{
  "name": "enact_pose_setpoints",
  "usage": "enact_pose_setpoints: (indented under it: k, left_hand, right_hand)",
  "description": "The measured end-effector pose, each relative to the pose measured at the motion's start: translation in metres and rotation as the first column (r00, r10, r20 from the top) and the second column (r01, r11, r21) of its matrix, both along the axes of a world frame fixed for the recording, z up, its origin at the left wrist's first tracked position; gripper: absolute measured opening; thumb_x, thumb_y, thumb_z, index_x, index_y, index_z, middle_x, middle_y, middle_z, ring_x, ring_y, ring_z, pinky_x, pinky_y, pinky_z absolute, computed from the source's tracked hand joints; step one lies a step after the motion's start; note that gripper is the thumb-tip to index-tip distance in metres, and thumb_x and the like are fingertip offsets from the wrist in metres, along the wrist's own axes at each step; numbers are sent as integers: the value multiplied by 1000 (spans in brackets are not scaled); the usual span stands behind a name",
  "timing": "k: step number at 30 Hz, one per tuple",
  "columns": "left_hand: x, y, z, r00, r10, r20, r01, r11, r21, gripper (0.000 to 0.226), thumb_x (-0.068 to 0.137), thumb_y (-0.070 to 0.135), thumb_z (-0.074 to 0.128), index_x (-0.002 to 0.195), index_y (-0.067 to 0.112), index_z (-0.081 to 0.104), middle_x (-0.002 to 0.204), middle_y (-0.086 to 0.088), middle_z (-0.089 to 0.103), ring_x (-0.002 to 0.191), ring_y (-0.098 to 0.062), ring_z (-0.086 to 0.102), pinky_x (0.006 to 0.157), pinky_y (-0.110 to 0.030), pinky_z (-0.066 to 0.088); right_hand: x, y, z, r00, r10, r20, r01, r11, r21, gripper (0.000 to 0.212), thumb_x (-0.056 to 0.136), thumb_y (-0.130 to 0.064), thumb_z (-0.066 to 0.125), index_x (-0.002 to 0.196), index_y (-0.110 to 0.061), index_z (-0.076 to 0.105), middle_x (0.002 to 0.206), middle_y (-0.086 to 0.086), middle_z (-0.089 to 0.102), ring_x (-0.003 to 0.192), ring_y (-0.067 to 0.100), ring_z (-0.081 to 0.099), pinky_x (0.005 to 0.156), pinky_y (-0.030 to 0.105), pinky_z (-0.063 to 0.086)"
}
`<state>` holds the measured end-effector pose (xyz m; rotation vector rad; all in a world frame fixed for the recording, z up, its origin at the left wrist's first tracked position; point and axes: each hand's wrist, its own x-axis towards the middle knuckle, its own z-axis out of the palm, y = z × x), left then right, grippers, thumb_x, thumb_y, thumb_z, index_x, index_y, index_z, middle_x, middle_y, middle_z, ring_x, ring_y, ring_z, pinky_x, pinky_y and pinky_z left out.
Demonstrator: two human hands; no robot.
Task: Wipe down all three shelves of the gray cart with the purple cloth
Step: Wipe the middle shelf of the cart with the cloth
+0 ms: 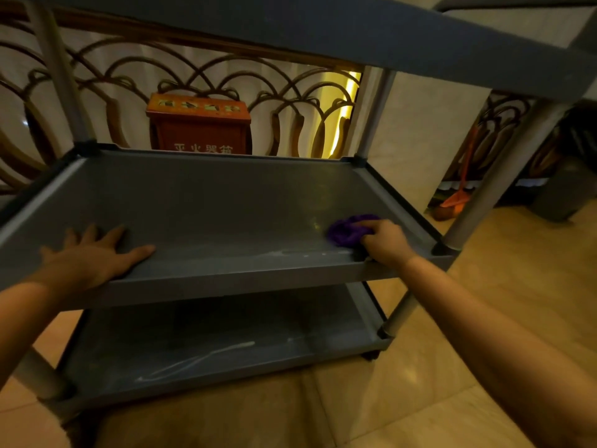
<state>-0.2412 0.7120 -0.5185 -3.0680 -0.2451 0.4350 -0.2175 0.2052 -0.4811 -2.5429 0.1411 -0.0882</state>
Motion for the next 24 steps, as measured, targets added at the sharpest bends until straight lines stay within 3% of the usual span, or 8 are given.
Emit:
enact_pose_setpoints:
  k: [4, 12, 18, 21, 23, 24]
  left_hand:
    - [-4, -14, 10, 976, 204, 81, -193, 973, -130, 95, 80, 88, 29, 158, 39, 8, 167, -9, 9, 151, -40, 7, 118, -65, 10]
    - [-11, -21, 15, 969, 236, 69, -221, 960, -171, 94, 81, 88, 29, 158, 38, 9, 169, -5, 3, 153, -36, -1, 119, -65, 1]
    - [-11, -21, 15, 963, 236, 130, -213, 962, -170, 90, 82, 85, 34, 156, 35, 21, 165, -7, 17, 150, -38, 13, 119, -63, 12]
    - [-20, -19, 19, 919, 225, 324, -164, 965, -205, 76, 86, 77, 39, 136, 22, 51, 141, -14, 53, 128, -37, 47, 107, -57, 36]
    - [-33, -20, 18, 769, 233, 595, -67, 955, -288, 60, 92, 67, 35, 101, 17, 66, 101, -14, 70, 92, -32, 64, 85, -46, 51]
    - [-41, -23, 15, 687, 194, 701, -3, 965, -264, 55, 93, 62, 31, 85, 19, 64, 83, -10, 68, 77, -30, 64, 76, -43, 52]
  right_hand:
    - [-14, 104, -2, 979, 202, 25, -202, 979, 5, 33, 93, -15, 59, 124, -21, 71, 118, 14, 74, 111, 33, 68, 101, 46, 51]
    - [-25, 230, 2, 925, 378, -23, -378, 919, -115, 26, 99, -20, 51, 114, -7, 68, 116, 17, 69, 108, 36, 63, 95, 44, 51]
    - [-32, 294, 1, 892, 452, -11, -451, 888, -89, 37, 91, -27, 61, 125, -13, 64, 128, 15, 65, 118, 37, 59, 97, 41, 50]
    - [-31, 288, 3, 864, 503, 30, -500, 863, -77, 42, 89, -32, 64, 130, -23, 64, 130, 10, 66, 117, 33, 62, 96, 40, 51]
    - [-26, 270, 8, 846, 530, 59, -519, 844, -136, 41, 85, -32, 68, 126, -29, 66, 124, 7, 70, 112, 30, 66, 93, 39, 54]
    - [-22, 254, 10, 853, 519, 57, -502, 845, -185, 40, 82, -29, 71, 122, -30, 68, 119, 5, 72, 108, 28, 68, 90, 38, 55]
